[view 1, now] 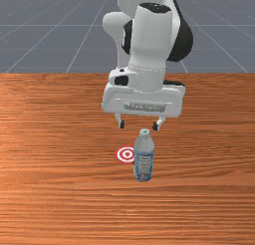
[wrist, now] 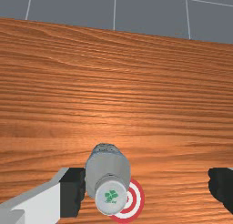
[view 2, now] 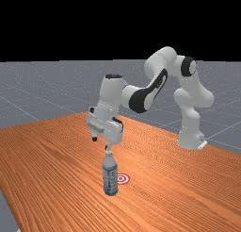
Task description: Pick up the bottle and put it on the marker
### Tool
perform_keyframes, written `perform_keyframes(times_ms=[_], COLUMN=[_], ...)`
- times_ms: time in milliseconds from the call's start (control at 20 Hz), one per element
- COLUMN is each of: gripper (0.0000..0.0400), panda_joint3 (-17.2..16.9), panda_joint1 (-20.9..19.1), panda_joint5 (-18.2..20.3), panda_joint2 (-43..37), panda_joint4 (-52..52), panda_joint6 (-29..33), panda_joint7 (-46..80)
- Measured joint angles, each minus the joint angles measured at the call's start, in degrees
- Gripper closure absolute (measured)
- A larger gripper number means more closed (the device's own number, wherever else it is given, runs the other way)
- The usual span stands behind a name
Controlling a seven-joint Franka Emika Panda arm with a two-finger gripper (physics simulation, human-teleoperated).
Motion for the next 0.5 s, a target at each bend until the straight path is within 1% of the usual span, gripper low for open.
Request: perform_keyframes(times_ms=[300, 350, 400, 450, 500], gripper=[0.0, 0.0156, 0.0252, 0.0282, 0.0287], panda_joint3=[0.8, 0.7, 0.6, 0.5, 0.4], panda_joint1=[0.6, 0.7, 0.8, 0.9, 1.0], panda_joint5=[0.9, 0.9, 0.9, 0.9, 0.9], panda_joint2=[1.9, 1.9, 1.9, 1.8, 1.7], panda_joint4=[-0.6, -0.8, -0.9, -1.0, -1.1], panda_joint6=[-0.1, -0.1, -0.1, -0.3, -0.5], panda_joint7=[1.0, 1.4, 1.9, 2.3, 2.6])
